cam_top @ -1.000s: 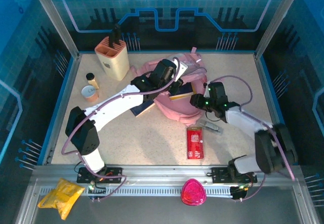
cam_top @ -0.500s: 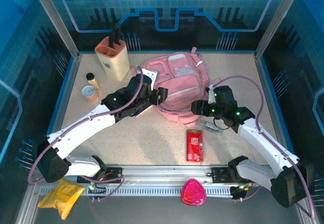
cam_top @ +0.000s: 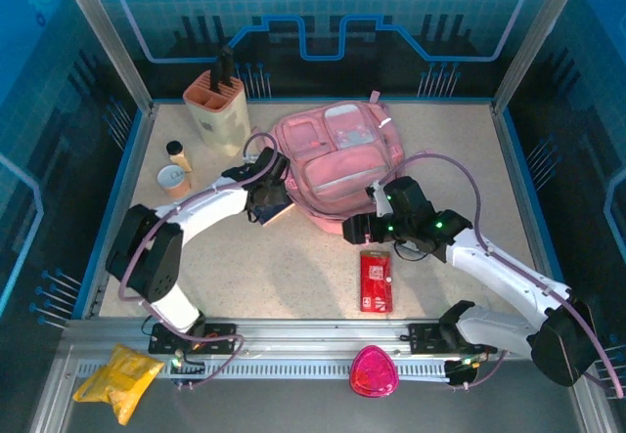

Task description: Pack the student bag

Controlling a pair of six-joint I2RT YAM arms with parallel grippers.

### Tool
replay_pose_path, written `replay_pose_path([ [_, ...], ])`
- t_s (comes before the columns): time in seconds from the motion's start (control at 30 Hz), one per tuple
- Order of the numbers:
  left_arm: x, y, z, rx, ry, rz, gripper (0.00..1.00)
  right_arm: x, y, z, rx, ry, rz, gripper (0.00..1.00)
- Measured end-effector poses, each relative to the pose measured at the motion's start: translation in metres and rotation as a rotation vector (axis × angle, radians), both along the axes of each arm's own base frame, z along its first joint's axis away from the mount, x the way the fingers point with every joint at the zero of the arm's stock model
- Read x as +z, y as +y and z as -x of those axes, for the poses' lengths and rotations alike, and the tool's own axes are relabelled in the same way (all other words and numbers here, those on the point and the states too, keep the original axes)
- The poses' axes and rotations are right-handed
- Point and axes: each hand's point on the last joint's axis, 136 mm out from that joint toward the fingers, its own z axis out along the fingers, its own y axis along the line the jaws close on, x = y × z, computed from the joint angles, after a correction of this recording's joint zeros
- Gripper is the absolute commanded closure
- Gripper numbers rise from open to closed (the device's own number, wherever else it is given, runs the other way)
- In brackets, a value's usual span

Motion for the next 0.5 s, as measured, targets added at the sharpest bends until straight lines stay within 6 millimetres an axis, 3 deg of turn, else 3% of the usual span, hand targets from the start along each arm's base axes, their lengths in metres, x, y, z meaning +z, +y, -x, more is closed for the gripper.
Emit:
replay_pose_path([
  [0.2,-0.035,0.0,-0.003,0.025,0.076,0.011,0.39,-0.001,0.0,0.0,-0.005,0.008,0.001,0.16],
  [0.5,-0.058,-0.002,0.003,0.042,0.127,0.023,0.47,-0.003,0.001,-0.002,-0.004,0.018,0.009,0.13],
])
